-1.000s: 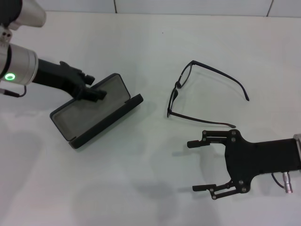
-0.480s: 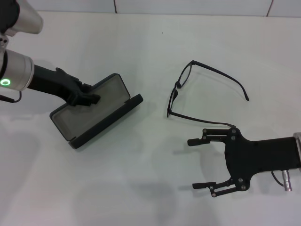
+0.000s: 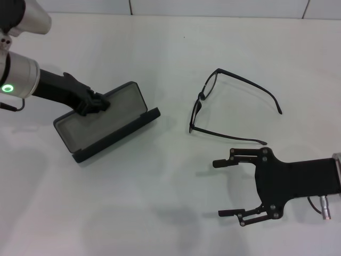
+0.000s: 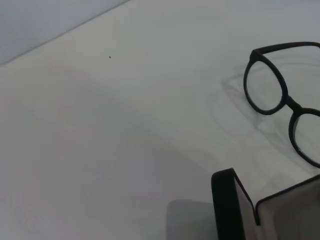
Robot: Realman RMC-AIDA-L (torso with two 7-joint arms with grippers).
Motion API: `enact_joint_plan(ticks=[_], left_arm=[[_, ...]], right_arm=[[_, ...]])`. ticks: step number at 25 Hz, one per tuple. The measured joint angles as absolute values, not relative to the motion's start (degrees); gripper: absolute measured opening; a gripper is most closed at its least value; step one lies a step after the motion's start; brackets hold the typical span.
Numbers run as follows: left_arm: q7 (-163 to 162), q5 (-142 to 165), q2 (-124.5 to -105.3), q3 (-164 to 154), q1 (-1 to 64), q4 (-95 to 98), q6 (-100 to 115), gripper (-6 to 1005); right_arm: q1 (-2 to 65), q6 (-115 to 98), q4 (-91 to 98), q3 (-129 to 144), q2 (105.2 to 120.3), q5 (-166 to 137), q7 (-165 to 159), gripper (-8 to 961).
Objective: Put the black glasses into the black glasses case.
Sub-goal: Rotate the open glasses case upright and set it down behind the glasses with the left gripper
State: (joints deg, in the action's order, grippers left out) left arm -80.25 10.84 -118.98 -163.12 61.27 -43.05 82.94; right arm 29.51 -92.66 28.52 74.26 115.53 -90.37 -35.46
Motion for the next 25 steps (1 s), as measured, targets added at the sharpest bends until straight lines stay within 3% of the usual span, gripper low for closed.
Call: enact_joint_plan(ticks=[25], left_arm=[[-42.9, -7.1, -119.81, -163.1, 65.1, -34.8, 71.3, 169]], right_arm=[[27.6, -94.6, 28.3, 74.1, 115.93, -89.9, -34.2, 788]])
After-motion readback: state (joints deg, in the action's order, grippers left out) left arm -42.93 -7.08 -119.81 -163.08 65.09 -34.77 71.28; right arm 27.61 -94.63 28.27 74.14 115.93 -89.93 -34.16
